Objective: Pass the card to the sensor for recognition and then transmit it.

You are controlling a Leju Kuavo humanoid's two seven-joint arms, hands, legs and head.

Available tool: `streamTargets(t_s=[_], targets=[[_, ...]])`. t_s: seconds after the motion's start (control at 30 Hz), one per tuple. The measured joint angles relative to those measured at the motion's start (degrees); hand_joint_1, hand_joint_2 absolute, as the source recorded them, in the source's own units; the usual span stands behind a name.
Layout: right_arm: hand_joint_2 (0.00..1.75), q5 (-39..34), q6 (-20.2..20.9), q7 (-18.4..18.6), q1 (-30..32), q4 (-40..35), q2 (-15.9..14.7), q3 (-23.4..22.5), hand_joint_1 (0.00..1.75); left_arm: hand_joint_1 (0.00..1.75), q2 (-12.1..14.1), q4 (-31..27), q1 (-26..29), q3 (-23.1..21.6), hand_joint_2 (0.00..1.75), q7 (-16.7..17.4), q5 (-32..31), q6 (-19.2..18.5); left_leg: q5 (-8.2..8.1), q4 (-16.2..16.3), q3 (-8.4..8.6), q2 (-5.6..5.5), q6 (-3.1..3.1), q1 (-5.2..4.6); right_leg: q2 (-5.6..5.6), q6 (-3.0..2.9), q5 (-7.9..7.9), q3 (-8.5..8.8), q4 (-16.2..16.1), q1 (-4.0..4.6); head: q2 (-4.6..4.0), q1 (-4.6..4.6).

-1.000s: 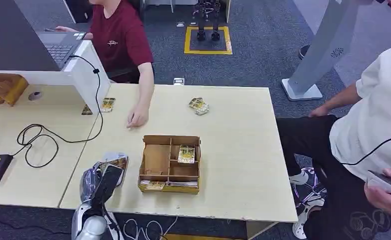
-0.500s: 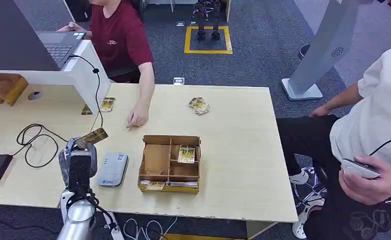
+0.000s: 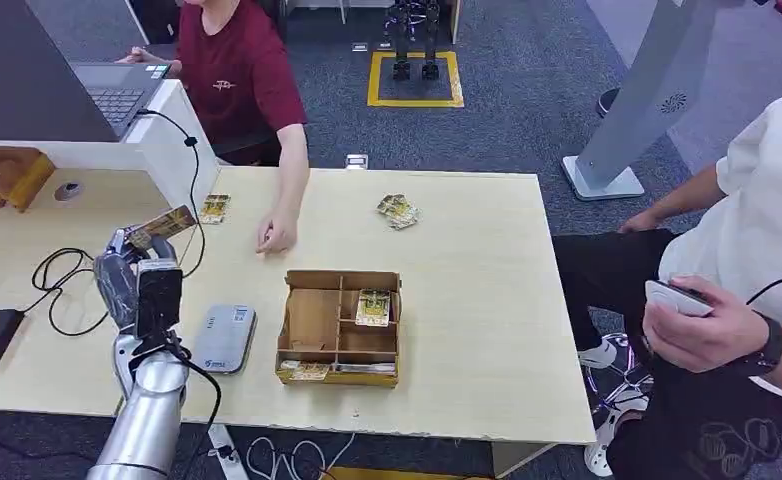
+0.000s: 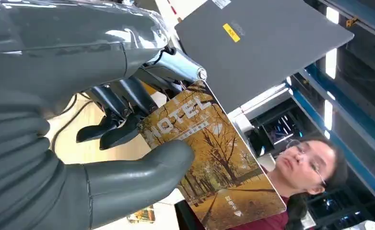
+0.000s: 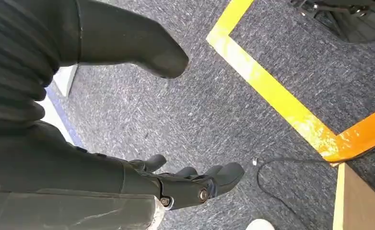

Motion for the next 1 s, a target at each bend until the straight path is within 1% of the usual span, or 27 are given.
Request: streamTargets(t_s=[0.1, 0.23, 0.33, 0.37, 0.4, 0.47, 0.77, 0.8, 1.0], targets=[[1.75, 0.85, 0.04, 0.02, -0.07, -0.02, 0.02, 0.2, 0.0, 1.75, -0.33, 0.9, -0.87, -0.11, 1.75, 0.02, -0.9, 0.02, 0.0, 0.02, -0.02, -0.01, 0.0, 0.0, 0.0, 0.0, 0.0, -0.03, 0.0, 0.0, 0.0, 0.0], [1.75, 1.14, 0.39, 0.17, -0.24, -0.22, 0.11, 0.61, 0.0, 1.75, -0.74, 2.95, -2.56, -1.01, 1.75, 1.55, -3.06, 0.94, 0.0, 0.02, -0.03, 0.0, 0.0, 0.0, 0.01, 0.0, 0.01, -0.02, 0.0, 0.0, 0.0, 0.0], [1.75, 1.38, 0.44, 0.17, -0.32, -0.31, 0.13, 0.66, 0.0, 1.75, -0.79, 4.04, -3.19, -1.11, 1.75, 1.88, -3.46, 1.25, 0.02, 0.02, -0.03, 0.0, 0.0, 0.0, 0.01, -0.01, 0.02, -0.02, 0.0, 0.0, 0.0, 0.02], [1.75, 1.86, 0.57, 0.2, -0.47, -0.33, 0.17, 0.74, 0.0, 1.75, -0.83, 5.44, -4.03, -1.18, 1.75, 2.14, -3.93, 1.86, 0.03, 0.02, -0.03, 0.02, 0.0, 0.0, 0.03, -0.05, 0.05, -0.04, 0.0, 0.0, 0.0, 0.0], [1.75, 1.99, 0.57, 0.2, -0.5, -0.33, 0.22, 0.74, 0.0, 1.75, -0.9, 6.76, -4.58, -1.22, 1.75, 1.9, -4.17, 2.41, 0.03, 0.03, -0.03, 0.03, 0.01, 0.0, 0.04, -0.05, 0.06, -0.04, 0.0, 0.0, 0.0, 0.0], [1.75, 1.99, 0.57, 0.2, -0.5, -0.33, 0.22, 0.76, 0.0, 1.75, -0.9, 7.63, -4.8, -1.29, 1.75, 1.77, -4.31, 2.69, 0.03, 0.03, -0.03, 0.04, 0.0, 0.0, 0.05, -0.05, 0.06, -0.05, 0.0, 0.0, 0.0, 0.0], [1.75, 2.05, 0.57, 0.2, -0.53, -0.33, 0.26, 0.79, 0.0, 1.75, -0.96, 9.38, -4.92, -1.46, 1.75, 1.68, -4.33, 3.02, 0.03, 0.03, -0.07, 0.05, 0.01, 0.0, 0.06, -0.05, 0.06, -0.06, 0.0, 0.0, 0.0, 0.0], [1.75, 2.1, 0.57, 0.2, -0.53, -0.33, 0.26, 0.79, 0.0, 0.0, -0.96, 9.46, -4.92, -1.49, 1.75, 1.62, -4.31, 3.02, 0.03, 0.03, -0.07, 0.05, 0.01, 0.0, 0.06, -0.05, 0.06, -0.07, 0.0, 0.0, 0.0, 0.0], [1.75, 2.16, 0.57, 0.17, -0.54, -0.33, 0.28, 0.79, 0.0, 0.0, -0.94, 9.64, -4.91, -1.86, 1.75, 1.09, -3.56, 2.21, 0.03, 0.03, -0.09, 0.04, 0.01, 0.0, 0.06, -0.05, 0.06, -0.07, 0.0, 0.0, 0.0, 0.0]])
